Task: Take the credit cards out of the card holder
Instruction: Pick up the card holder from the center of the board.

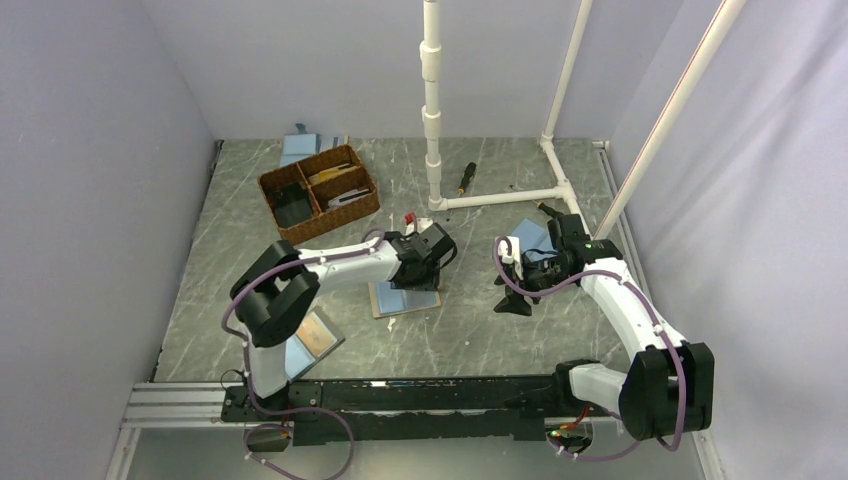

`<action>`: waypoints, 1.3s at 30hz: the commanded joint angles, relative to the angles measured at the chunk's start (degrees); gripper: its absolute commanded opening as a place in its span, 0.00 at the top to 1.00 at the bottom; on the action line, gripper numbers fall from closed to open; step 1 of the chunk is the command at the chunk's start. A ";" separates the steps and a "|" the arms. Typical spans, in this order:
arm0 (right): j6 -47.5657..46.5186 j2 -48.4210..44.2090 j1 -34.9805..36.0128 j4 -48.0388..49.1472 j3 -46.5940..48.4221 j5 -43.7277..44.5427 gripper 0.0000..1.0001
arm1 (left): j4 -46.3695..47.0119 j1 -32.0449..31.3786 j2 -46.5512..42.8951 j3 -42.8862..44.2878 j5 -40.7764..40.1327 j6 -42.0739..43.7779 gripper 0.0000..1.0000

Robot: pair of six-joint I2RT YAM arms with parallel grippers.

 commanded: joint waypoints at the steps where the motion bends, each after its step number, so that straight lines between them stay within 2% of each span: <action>1: -2.25 0.21 0.25 -0.84 2.04 -2.56 0.35 | -8.84 -0.13 3.75 5.10 -4.59 -3.39 0.36; 10: -2.54 0.20 0.24 -1.15 2.01 -2.64 0.35 | -14.04 -0.31 9.26 9.31 -4.01 -4.91 0.34; 20: -2.88 1.29 0.51 -1.54 2.16 -2.75 0.35 | -4.77 -1.02 3.22 3.16 1.45 -3.86 0.24; 29: -2.87 1.79 0.86 -1.58 2.24 -2.55 0.35 | -4.97 -1.72 2.52 3.88 -0.84 -3.94 0.24; 39: -2.88 1.39 0.86 -1.68 2.19 -2.64 0.35 | -10.02 -1.73 7.47 7.43 -2.87 -5.42 0.23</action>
